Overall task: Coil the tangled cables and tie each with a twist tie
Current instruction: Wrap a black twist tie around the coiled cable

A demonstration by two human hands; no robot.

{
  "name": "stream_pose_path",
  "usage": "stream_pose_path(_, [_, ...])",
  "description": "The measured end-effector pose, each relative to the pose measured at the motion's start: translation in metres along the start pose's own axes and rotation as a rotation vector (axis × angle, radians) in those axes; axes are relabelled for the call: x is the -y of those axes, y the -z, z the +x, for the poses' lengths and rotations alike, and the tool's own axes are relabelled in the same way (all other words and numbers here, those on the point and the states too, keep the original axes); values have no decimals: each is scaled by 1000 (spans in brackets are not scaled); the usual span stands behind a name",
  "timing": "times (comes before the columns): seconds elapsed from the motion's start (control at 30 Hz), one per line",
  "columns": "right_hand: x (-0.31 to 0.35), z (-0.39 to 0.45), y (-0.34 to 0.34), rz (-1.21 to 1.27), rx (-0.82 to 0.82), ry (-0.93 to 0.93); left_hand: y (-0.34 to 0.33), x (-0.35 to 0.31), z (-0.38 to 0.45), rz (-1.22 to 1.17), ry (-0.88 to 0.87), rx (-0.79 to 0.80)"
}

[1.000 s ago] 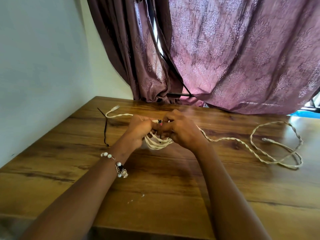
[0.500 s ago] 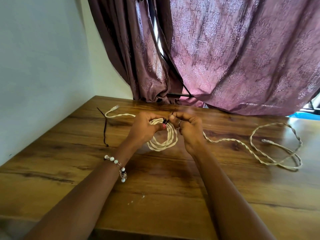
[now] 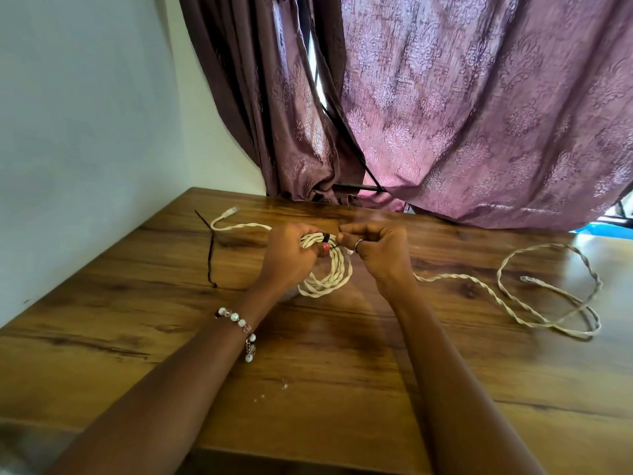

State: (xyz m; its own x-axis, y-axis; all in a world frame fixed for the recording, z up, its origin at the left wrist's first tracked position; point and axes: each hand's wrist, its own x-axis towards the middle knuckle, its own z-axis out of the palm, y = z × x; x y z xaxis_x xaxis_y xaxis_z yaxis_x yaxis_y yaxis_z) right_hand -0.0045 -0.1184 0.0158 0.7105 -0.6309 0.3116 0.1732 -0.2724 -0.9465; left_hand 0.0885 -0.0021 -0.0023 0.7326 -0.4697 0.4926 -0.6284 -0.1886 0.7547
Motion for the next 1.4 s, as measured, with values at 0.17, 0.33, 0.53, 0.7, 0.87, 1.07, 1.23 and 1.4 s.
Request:
stream_pose_path(0.17, [-5, 2, -4, -180, 1, 65, -1, 4, 2, -4, 12, -51])
stream_pose_path(0.33, [-1, -1, -6, -297, -55, 102, -3, 4, 1, -17, 7, -80])
stream_pose_path(0.53, [2, -2, -9, -424, -66, 145, -4, 0, -2, -32, -22, -98])
stream_pose_path(0.7, [3, -3, -8, -416, -68, 147, -7, 0, -3, -54, -7, -100])
stream_pose_path(0.87, [2, -2, -9, -363, -37, 136, -7, 0, -2, -92, 22, -114])
stream_pose_path(1.07, [-2, 0, -8, -248, 5, 122, -4, 5, 1, -110, 50, -132])
stream_pose_path(1.23, [-1, -1, -9, -200, -47, 115, -5, 4, 0, -116, 29, -147])
stream_pose_path(1.4, [-3, 2, -9, -239, -59, 108, -4, 0, -3, -118, -13, -153])
